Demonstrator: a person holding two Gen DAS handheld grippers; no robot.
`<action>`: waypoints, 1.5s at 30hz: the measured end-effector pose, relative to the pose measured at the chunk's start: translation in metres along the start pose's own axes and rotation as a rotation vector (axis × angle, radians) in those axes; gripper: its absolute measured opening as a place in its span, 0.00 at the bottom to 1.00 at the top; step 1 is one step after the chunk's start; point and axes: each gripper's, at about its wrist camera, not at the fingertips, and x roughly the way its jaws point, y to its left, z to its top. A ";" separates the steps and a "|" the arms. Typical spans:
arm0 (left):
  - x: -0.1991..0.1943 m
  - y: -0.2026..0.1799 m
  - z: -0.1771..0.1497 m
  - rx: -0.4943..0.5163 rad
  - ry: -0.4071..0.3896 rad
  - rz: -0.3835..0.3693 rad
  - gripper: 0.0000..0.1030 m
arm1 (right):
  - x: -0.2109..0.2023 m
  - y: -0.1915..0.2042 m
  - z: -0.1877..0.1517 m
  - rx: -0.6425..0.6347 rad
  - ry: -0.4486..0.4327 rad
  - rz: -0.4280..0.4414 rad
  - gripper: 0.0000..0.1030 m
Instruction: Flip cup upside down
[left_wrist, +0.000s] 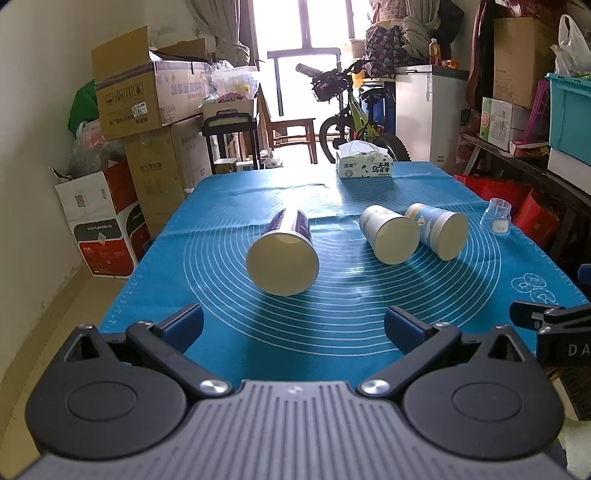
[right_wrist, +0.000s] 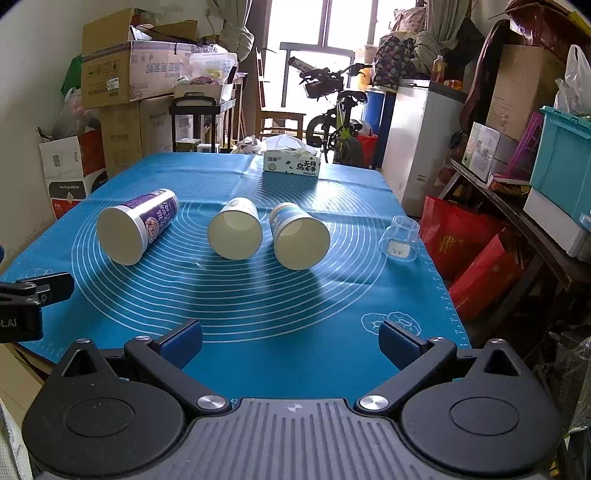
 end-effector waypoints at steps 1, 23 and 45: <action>0.000 0.000 0.000 0.002 -0.001 0.000 0.99 | 0.000 0.000 0.000 0.001 0.001 0.000 1.00; 0.003 -0.002 -0.003 0.007 0.008 0.002 0.99 | 0.001 -0.002 0.000 -0.001 0.004 0.000 1.00; 0.002 -0.003 -0.003 0.013 0.007 0.006 0.99 | 0.003 -0.002 -0.001 -0.001 0.009 -0.005 1.00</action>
